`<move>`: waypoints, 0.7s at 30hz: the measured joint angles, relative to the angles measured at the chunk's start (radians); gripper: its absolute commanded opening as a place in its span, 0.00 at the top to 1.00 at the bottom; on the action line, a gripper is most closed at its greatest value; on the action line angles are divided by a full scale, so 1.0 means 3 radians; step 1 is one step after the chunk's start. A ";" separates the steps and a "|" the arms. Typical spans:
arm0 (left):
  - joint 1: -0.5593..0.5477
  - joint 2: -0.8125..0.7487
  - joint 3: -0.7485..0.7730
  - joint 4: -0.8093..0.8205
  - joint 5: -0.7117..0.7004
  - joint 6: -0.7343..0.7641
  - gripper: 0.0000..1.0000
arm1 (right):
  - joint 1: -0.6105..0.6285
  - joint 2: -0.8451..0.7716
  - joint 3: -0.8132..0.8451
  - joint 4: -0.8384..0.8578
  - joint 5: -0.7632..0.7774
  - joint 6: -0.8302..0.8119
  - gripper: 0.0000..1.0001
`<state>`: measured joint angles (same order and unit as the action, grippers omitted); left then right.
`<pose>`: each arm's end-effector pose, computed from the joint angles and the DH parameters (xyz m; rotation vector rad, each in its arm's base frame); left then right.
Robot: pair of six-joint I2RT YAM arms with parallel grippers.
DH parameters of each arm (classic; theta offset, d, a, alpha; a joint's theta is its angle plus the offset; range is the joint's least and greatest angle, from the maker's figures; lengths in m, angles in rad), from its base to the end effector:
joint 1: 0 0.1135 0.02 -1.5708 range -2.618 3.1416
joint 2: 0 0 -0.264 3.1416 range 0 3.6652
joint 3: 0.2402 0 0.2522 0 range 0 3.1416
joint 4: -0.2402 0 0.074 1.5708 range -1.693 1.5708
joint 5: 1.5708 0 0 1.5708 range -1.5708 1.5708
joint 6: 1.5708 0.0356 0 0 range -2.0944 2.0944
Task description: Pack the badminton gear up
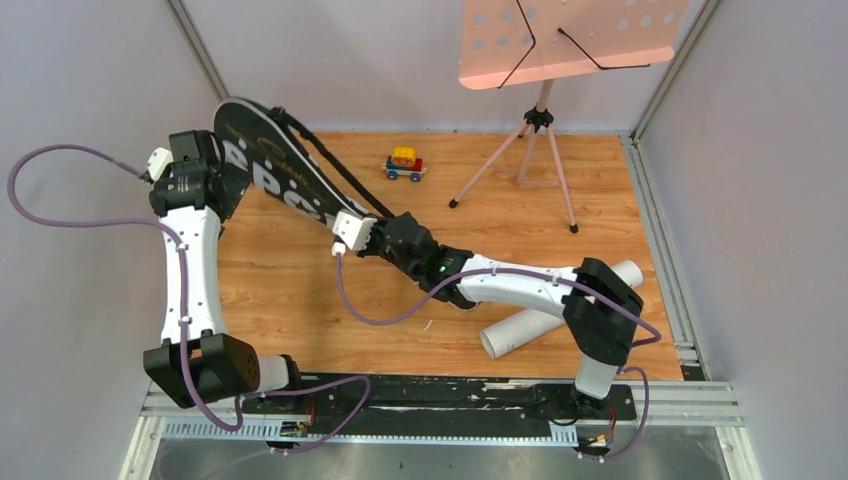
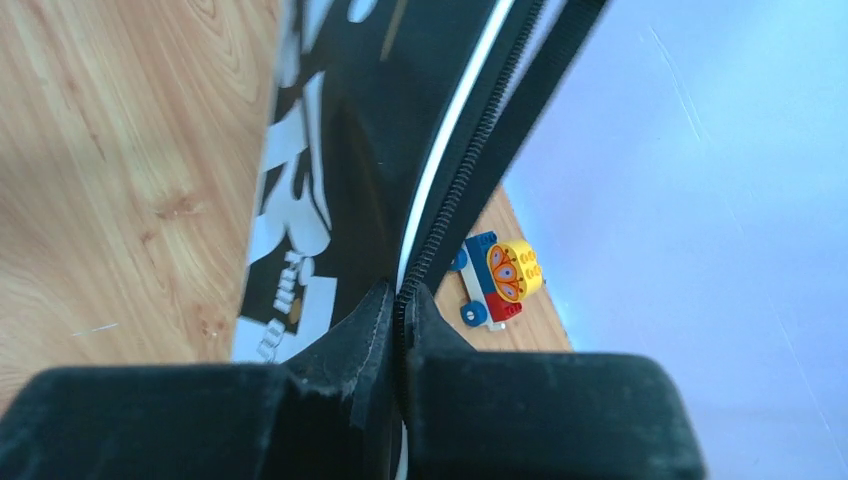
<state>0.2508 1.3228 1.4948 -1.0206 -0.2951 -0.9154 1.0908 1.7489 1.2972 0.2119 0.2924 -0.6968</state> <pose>0.2471 0.0740 0.3894 -1.4149 1.9037 0.0410 0.2023 0.3663 0.2947 -1.2644 1.2814 0.0165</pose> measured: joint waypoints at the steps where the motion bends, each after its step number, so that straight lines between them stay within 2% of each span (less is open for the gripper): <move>1: 0.0005 -0.0014 -0.0011 -0.0004 -0.0004 -0.0004 0.01 | 0.0003 0.0052 -0.0062 0.0127 0.0013 -0.0066 1.00; 8: 0.0065 -0.0207 -0.0296 -0.0075 -0.0051 -0.0093 0.00 | 0.0065 0.0563 -0.0549 0.0921 0.0191 -0.0507 1.00; 14: 0.0169 -0.0369 -0.0565 -0.0200 -0.0094 -0.0198 0.00 | 0.0085 0.0577 -0.0935 0.1631 0.0244 -0.0771 1.00; 21: 0.0245 -0.0440 -0.0468 -0.0205 -0.0095 -0.0240 0.00 | 0.0264 0.0548 -0.1329 0.2295 0.0310 -0.1275 1.00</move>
<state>0.3244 1.1908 1.3544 -1.0821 -0.3237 -0.9874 1.1702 1.9133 0.8986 0.9005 0.3855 -1.0794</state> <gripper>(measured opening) 0.997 0.036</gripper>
